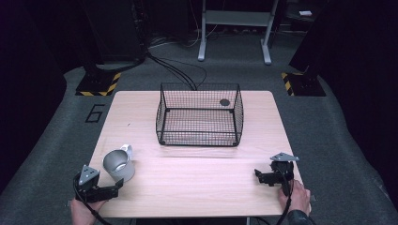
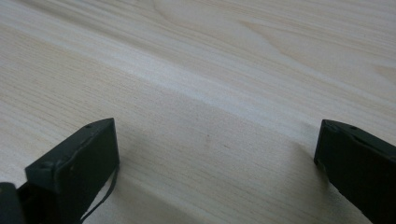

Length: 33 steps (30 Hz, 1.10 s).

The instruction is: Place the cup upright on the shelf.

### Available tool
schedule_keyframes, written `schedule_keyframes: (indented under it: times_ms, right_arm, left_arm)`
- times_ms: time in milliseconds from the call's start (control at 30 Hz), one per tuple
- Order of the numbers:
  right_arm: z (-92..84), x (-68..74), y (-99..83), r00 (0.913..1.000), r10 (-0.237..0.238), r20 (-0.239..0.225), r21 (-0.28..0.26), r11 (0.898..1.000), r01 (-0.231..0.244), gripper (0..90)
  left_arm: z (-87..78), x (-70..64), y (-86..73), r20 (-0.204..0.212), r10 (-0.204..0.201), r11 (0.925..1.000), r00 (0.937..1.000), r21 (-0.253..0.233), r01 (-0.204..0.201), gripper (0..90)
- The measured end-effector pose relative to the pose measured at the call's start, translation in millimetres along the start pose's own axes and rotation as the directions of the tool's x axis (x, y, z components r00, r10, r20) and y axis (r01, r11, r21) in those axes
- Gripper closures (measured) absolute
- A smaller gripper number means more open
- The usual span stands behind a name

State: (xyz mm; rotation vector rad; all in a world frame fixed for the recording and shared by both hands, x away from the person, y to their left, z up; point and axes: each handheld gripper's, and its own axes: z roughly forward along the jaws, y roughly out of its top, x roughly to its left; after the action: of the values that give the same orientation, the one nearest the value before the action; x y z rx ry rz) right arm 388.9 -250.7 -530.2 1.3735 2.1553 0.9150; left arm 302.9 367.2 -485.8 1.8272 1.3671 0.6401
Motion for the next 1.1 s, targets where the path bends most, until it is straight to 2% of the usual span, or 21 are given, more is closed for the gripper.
schedule_keyframes:
  times_ms: [233,467,667,733,1067,1100]
  right_arm:
    - [0.0,-0.1,0.0,1.0,-0.001,-0.001,0.0,1.0,0.001,0.0]
    - [0.0,-0.2,0.0,1.0,-0.002,-0.002,0.0,1.0,0.002,0.0]
    - [0.0,-0.2,0.0,1.0,-0.002,-0.002,0.0,1.0,0.002,0.0]
    - [0.0,-0.3,0.0,1.0,-0.002,-0.003,0.0,1.0,0.002,0.0]
    - [-0.1,-0.3,0.0,1.0,-0.003,-0.003,0.0,1.0,0.003,0.0]
    - [0.0,-0.4,0.0,1.0,-0.003,-0.003,0.0,1.0,0.003,0.0]
  left_arm:
    - [-0.9,-1.2,16.9,0.007,0.014,0.9994,0.9999,-0.031,-0.014,0.0]
    - [1.4,-1.5,27.2,0.003,0.012,0.9983,0.9999,-0.058,-0.012,0.0]
    - [8.7,-3.4,34.5,0.008,0.015,0.9983,0.9999,-0.056,-0.015,0.0]
    - [10.7,-3.1,36.2,0.013,0.015,0.999,0.9998,-0.042,-0.015,0.0]
    - [23.4,-2.6,40.3,0.007,0.007,0.9986,0.9999,-0.053,-0.007,0.0]
    - [24.7,-2.4,41.3,0.015,0.007,0.9991,0.9999,-0.042,-0.006,0.0]
